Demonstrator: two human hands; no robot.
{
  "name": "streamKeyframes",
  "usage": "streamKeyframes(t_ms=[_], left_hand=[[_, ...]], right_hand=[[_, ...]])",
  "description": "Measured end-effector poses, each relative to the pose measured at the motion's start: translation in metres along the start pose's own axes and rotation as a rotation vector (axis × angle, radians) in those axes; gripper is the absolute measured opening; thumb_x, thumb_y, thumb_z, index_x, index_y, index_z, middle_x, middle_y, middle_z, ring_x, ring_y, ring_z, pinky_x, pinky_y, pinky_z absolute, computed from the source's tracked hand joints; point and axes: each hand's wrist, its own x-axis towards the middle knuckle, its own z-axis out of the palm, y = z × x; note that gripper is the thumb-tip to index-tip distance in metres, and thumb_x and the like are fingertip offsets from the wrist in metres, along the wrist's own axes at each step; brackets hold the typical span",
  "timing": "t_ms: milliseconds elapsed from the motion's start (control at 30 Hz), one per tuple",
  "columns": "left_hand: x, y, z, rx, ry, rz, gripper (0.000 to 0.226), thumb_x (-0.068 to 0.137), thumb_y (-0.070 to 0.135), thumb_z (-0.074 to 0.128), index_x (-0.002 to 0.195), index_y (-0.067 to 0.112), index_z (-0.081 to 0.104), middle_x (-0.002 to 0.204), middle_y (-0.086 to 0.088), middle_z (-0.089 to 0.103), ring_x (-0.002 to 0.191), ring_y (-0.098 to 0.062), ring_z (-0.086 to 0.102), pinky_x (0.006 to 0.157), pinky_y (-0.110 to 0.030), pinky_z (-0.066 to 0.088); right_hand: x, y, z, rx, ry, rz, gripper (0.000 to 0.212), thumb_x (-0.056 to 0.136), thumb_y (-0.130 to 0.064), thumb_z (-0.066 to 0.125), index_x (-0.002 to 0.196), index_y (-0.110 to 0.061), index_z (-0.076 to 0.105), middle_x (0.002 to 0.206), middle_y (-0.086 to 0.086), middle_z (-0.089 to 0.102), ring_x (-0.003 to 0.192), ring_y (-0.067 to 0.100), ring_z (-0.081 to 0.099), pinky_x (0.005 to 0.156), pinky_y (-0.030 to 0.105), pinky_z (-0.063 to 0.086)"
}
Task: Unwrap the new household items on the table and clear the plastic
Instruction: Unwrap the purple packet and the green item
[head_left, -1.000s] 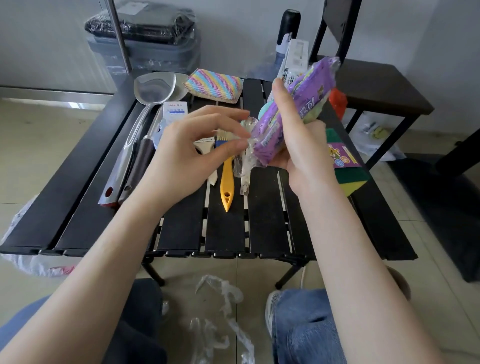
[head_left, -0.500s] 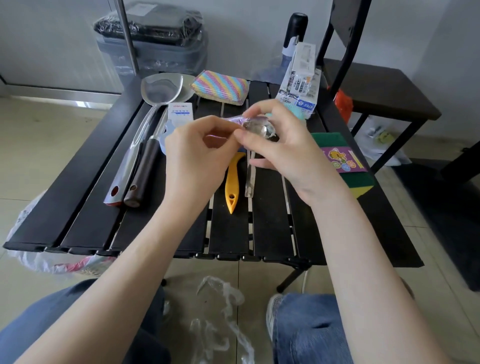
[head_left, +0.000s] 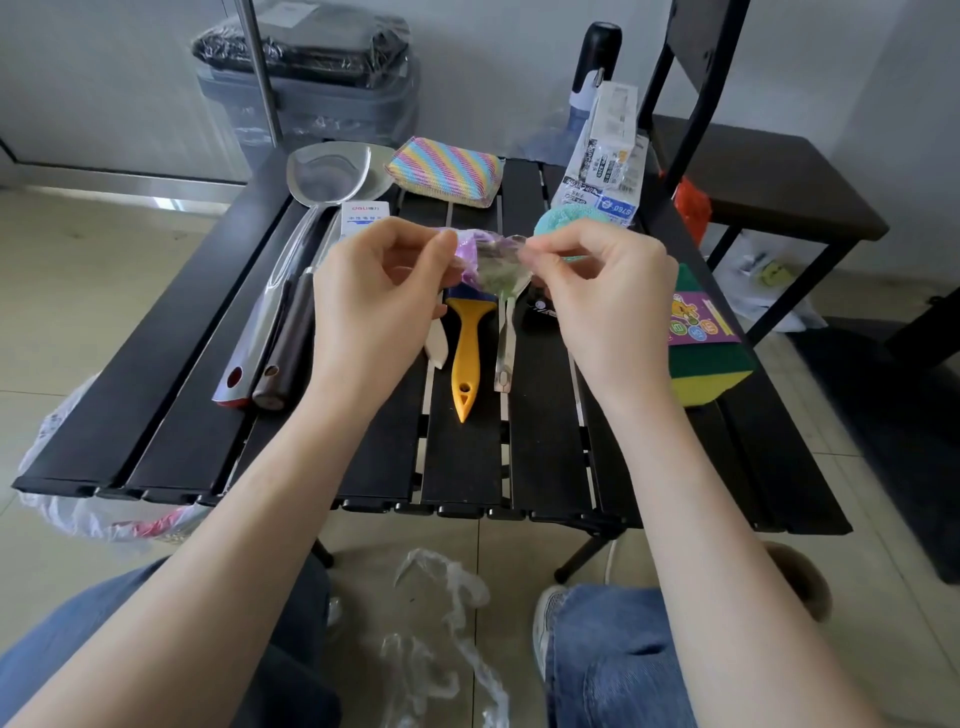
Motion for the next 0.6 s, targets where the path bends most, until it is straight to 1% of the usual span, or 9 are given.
streamKeyframes(t_ms=[100,167,233,300,333,400,467,533,600], left_hand=[[0.0,0.0,0.001,-0.075,0.003,-0.068,0.012,0.094,0.021,0.059,0.091,0.011,0.065,0.085,-0.003,0.072,0.083,-0.008,0.071,0.063,-0.025,0.058],[0.002,0.002,0.0,-0.217,-0.032,-0.165,0.012,0.096,0.018,0.056,0.091,0.009,0.063,0.087,-0.002,0.072,0.084,-0.008,0.071,0.067,-0.023,0.057],[0.004,0.005,-0.002,-0.353,-0.09,-0.24,0.014,0.097,0.015,0.053,0.088,0.009,0.062,0.085,0.001,0.073,0.086,-0.009,0.07,0.072,-0.022,0.057],[0.005,0.007,-0.002,-0.407,-0.131,-0.277,0.015,0.099,0.014,0.049,0.087,0.009,0.058,0.087,0.0,0.073,0.088,-0.011,0.071,0.077,-0.022,0.056],[0.005,0.007,-0.001,-0.413,-0.139,-0.284,0.015,0.1,0.013,0.047,0.087,0.01,0.056,0.09,-0.002,0.073,0.09,-0.012,0.071,0.079,-0.023,0.056],[0.003,0.006,0.001,-0.416,-0.144,-0.28,0.015,0.101,0.013,0.045,0.088,0.011,0.051,0.096,-0.005,0.073,0.094,-0.014,0.07,0.083,-0.024,0.056],[0.001,0.005,0.002,-0.418,-0.143,-0.256,0.015,0.102,0.012,0.043,0.087,0.012,0.048,0.097,-0.006,0.073,0.093,-0.014,0.071,0.082,-0.023,0.056],[-0.001,0.004,0.005,-0.418,-0.15,-0.207,0.017,0.102,0.011,0.041,0.086,0.012,0.045,0.097,-0.006,0.073,0.093,-0.014,0.071,0.08,-0.022,0.055],[-0.003,0.005,0.008,-0.392,-0.179,-0.117,0.018,0.103,0.01,0.039,0.085,0.012,0.043,0.099,-0.006,0.072,0.095,-0.012,0.07,0.079,-0.02,0.054]], right_hand=[[0.0,0.002,0.001,-0.018,0.041,0.0,0.006,0.084,-0.019,0.072,0.081,-0.015,0.075,0.075,-0.008,0.068,0.071,0.013,0.066,0.065,0.033,0.054],[0.002,0.006,-0.001,0.026,0.046,0.051,0.005,0.083,-0.017,0.071,0.079,-0.016,0.073,0.078,-0.003,0.07,0.07,0.016,0.067,0.066,0.039,0.055],[0.004,0.009,-0.004,0.116,0.002,0.107,0.006,0.083,-0.016,0.069,0.077,-0.018,0.069,0.077,-0.002,0.07,0.071,0.02,0.069,0.071,0.046,0.057],[0.005,0.01,-0.008,0.136,-0.067,0.123,0.008,0.083,-0.014,0.066,0.078,-0.02,0.064,0.079,-0.002,0.069,0.076,0.021,0.07,0.074,0.049,0.057],[0.006,0.01,-0.01,0.145,-0.121,0.134,0.011,0.084,-0.011,0.066,0.08,-0.02,0.062,0.08,0.0,0.067,0.078,0.022,0.07,0.072,0.048,0.058],[0.006,0.008,-0.013,0.185,-0.271,0.183,0.016,0.085,-0.003,0.065,0.085,-0.019,0.061,0.077,0.004,0.061,0.079,0.026,0.07,0.07,0.048,0.06],[0.005,0.006,-0.015,0.19,-0.382,0.232,0.02,0.084,-0.001,0.064,0.082,-0.021,0.064,0.074,0.004,0.059,0.081,0.03,0.069,0.075,0.049,0.059],[0.005,0.003,-0.017,0.2,-0.412,0.28,0.022,0.082,-0.003,0.062,0.076,-0.023,0.068,0.08,0.007,0.066,0.086,0.027,0.069,0.08,0.047,0.058],[0.006,-0.004,-0.019,0.26,-0.451,0.374,0.018,0.086,-0.009,0.058,0.077,-0.018,0.071,0.089,0.01,0.069,0.091,0.023,0.069,0.08,0.04,0.06]])
